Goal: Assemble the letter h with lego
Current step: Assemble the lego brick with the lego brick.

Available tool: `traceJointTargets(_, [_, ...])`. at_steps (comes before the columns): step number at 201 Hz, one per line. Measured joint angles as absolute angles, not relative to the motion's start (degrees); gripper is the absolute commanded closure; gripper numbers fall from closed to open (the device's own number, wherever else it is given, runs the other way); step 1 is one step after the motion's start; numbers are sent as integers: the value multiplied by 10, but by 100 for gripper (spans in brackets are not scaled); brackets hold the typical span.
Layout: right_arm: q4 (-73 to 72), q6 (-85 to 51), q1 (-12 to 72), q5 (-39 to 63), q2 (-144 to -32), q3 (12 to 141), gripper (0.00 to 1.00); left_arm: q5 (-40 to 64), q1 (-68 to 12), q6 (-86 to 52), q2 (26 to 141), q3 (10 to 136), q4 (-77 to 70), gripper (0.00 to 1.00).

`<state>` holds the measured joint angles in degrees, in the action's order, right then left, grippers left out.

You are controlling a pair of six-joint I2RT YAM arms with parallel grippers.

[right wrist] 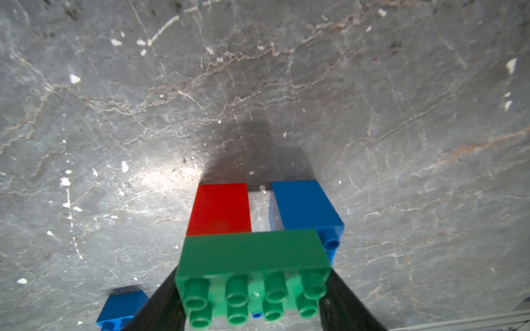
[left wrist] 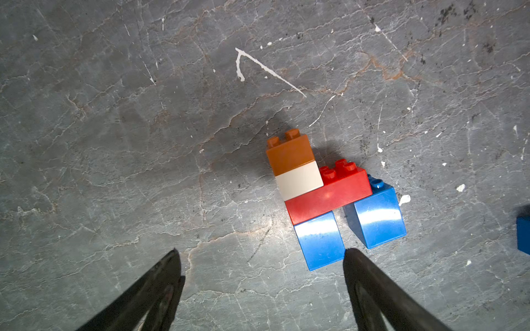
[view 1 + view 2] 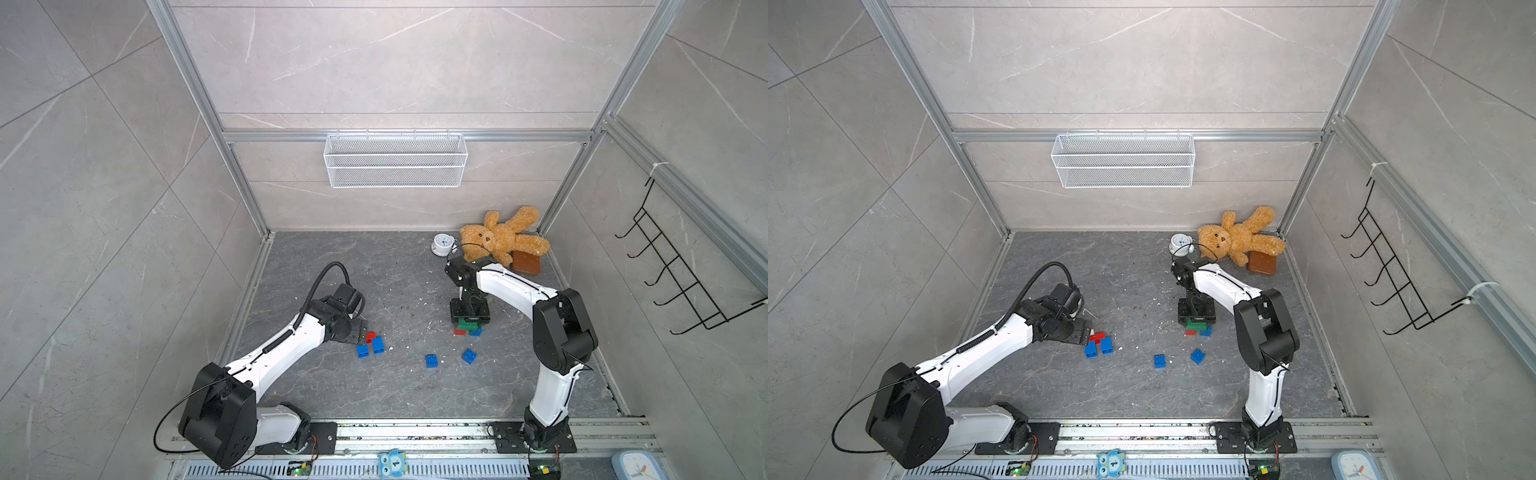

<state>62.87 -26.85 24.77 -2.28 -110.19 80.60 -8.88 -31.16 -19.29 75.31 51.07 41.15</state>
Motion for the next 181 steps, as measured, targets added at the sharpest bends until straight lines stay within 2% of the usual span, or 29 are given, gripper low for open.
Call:
traceJointTargets(43, [632,-269,248,-23,-1101,809,100,-89,-312,-193,754,511,412,10])
traceJointTargets(73, [640,-269,248,-21,-1099,818,79,-89,-312,-193,754,511,412,10])
traceJointTargets(95, [644,-268,249,-18,-1101,823,70,-89,-312,-193,754,511,413,10])
traceJointTargets(181, [648,-268,265,-10,-1103,833,48,-89,-313,-193,757,511,415,10])
